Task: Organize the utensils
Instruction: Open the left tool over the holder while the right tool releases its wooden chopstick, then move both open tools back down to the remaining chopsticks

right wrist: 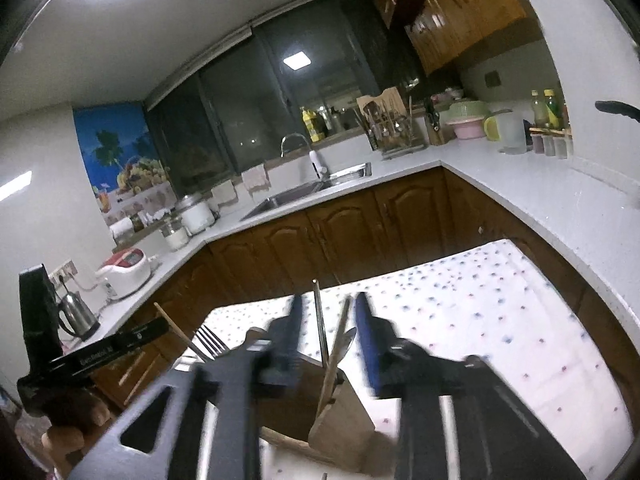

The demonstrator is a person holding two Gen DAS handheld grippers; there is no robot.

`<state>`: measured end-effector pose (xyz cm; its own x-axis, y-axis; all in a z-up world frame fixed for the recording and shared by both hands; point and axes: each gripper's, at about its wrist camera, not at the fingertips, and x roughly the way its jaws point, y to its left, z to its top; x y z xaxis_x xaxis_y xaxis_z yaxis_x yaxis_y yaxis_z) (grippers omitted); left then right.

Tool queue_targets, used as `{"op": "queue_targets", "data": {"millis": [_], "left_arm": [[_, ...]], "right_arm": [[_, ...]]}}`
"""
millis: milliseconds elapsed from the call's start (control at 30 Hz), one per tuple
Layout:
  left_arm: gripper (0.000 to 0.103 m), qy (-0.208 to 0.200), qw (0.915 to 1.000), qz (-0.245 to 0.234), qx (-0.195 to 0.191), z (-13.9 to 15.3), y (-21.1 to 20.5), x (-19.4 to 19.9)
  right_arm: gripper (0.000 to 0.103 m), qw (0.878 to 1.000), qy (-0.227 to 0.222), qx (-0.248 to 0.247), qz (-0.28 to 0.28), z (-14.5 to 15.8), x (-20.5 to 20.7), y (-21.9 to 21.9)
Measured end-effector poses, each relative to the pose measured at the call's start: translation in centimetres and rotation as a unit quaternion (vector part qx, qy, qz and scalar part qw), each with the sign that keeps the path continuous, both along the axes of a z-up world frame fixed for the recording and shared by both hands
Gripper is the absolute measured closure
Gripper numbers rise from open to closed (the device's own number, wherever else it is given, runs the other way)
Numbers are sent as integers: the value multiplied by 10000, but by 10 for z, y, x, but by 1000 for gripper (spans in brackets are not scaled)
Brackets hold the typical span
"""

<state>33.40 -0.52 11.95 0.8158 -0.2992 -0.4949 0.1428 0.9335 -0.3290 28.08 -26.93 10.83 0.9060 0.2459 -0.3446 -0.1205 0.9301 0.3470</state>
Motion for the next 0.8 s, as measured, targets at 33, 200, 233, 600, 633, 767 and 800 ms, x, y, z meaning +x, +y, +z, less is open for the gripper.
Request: {"op": "queue_targets", "data": {"millis": [33, 200, 233, 600, 633, 767, 800], "left_arm": [[75, -33, 10000, 23, -29, 3, 2, -5], [22, -139, 9997, 205, -55, 8, 12, -30], [17, -174, 9994, 288, -45, 6, 15, -38], [13, 424, 9984, 363, 2, -52, 25, -101], [13, 463, 9982, 368, 22, -58, 24, -107], [13, 634, 9974, 326, 105, -79, 20, -127], [13, 684, 9972, 285, 122, -83, 18, -131]], "right_arm": [[56, 10000, -38, 43, -4, 2, -4, -1], [20, 9995, -170, 255, 70, 12, -19, -10], [12, 9992, -234, 302, 74, 14, -26, -12], [2, 9988, -27, 474, -82, -22, -93, -25], [2, 9988, 52, 475, -89, -28, -98, -26], [2, 9984, 329, 448, -137, -56, -122, -28], [2, 9982, 387, 444, -147, -61, -126, -30]]}}
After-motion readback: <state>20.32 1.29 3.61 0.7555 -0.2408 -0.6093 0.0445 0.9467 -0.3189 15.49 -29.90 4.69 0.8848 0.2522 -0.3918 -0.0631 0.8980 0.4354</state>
